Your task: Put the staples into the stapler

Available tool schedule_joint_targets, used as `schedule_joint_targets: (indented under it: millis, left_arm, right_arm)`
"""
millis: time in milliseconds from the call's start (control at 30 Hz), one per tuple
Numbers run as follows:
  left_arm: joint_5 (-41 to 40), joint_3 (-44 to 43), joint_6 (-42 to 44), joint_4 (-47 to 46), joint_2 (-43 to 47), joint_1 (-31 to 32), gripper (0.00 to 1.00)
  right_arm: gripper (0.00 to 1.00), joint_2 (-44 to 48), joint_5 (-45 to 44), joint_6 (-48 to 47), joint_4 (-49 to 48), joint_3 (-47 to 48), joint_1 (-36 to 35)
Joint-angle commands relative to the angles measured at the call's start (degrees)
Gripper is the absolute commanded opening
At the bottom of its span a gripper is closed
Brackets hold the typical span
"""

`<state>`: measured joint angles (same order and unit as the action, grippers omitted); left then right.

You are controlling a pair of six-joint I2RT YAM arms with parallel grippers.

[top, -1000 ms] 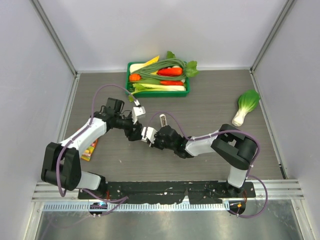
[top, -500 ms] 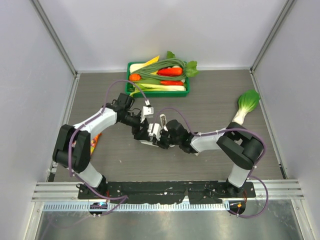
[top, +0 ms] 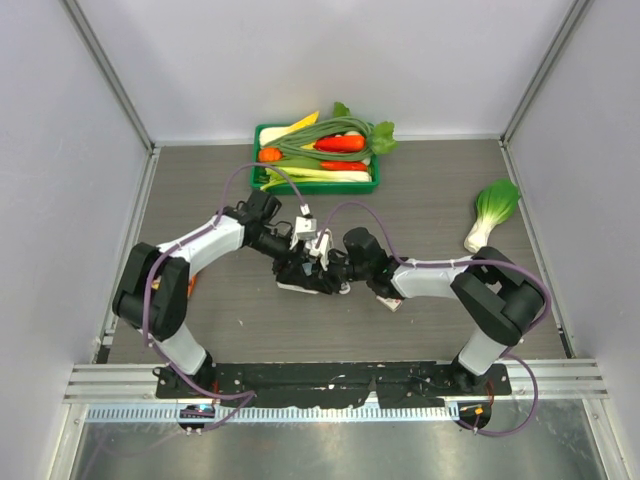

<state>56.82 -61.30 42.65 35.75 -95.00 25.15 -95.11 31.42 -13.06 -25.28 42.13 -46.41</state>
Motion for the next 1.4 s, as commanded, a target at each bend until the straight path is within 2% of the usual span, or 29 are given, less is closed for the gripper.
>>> schedule_joint_targets:
  millis: [0, 33, 100, 133, 167, 367, 600, 867, 967, 1133, 1200, 1300, 1333, 1367]
  left_arm:
    - [3.0, -3.1, -2.7, -0.2, -0.4, 0.0, 0.58]
    - [3.1, -3.8, -3.8, -0.4, -0.4, 0.1, 0.44]
    - [3.2, -4.4, -6.2, -0.7, -0.5, 0.0, 0.25]
    - [3.0, -5.0, -6.8, -0.9, -0.4, -0.1, 0.08]
    - [2.6, -5.0, -7.8, -1.6, 0.0, -0.2, 0.01]
    - [4.4, -1.9, -16.6, -10.9, 6.0, -5.2, 0.00]
    - [5.6, 1.9, -20.5, -16.2, 12.6, -13.0, 0.00]
    - [3.5, 5.6, -25.5, -21.2, 15.6, -14.8, 0.00]
    - [1.6, 7.8, -30.8, -29.0, 16.7, -15.7, 0.00]
    - [2.2, 11.2, -44.4, -44.5, 19.7, -18.0, 0.00]
    - [8.6, 10.0, -44.4, -44.3, 20.4, -18.0, 0.00]
    - [18.6, 5.4, -40.2, -36.0, 19.9, -17.5, 0.00]
    - [19.6, 4.4, -34.3, -31.2, 20.0, -17.2, 0.00]
    - [20.0, 2.3, -29.9, -21.9, 20.1, -16.3, 0.00]
  right_arm:
    - [0.01, 1.9, 2.2, 0.8, -3.1, 1.4, 0.0]
    - [0.01, 1.9, 2.2, 0.6, -2.9, 1.4, 0.0]
    - [0.01, 1.7, 1.9, 0.1, -2.7, 1.4, 0.0]
    - [0.01, 1.6, 1.8, 0.1, -2.4, 1.4, 0.0]
    - [0.01, 1.5, 1.4, -0.4, -2.3, 1.3, 0.0]
    - [0.01, 0.6, -1.2, -1.4, -2.5, 0.5, 0.4]
    - [0.01, -1.0, -5.8, -2.9, -2.8, 0.1, 0.4]
    - [0.01, -1.6, -11.3, -4.0, -2.7, 0.2, -0.3]
    - [0.01, -1.7, -12.8, -4.2, -2.8, 0.1, -0.4]
    - [0.01, -1.5, -11.1, -2.6, -3.7, 0.2, -0.5]
    - [0.01, -0.3, -5.5, -1.5, -3.2, 0.9, -0.4]
    - [0.16, 1.7, 0.7, -1.3, 2.8, 5.2, -0.2]
    - [0.24, 2.4, 2.0, -1.4, 4.4, 7.4, 0.0]
    - [0.26, 4.0, 3.0, -1.6, 6.8, 8.2, 0.2]
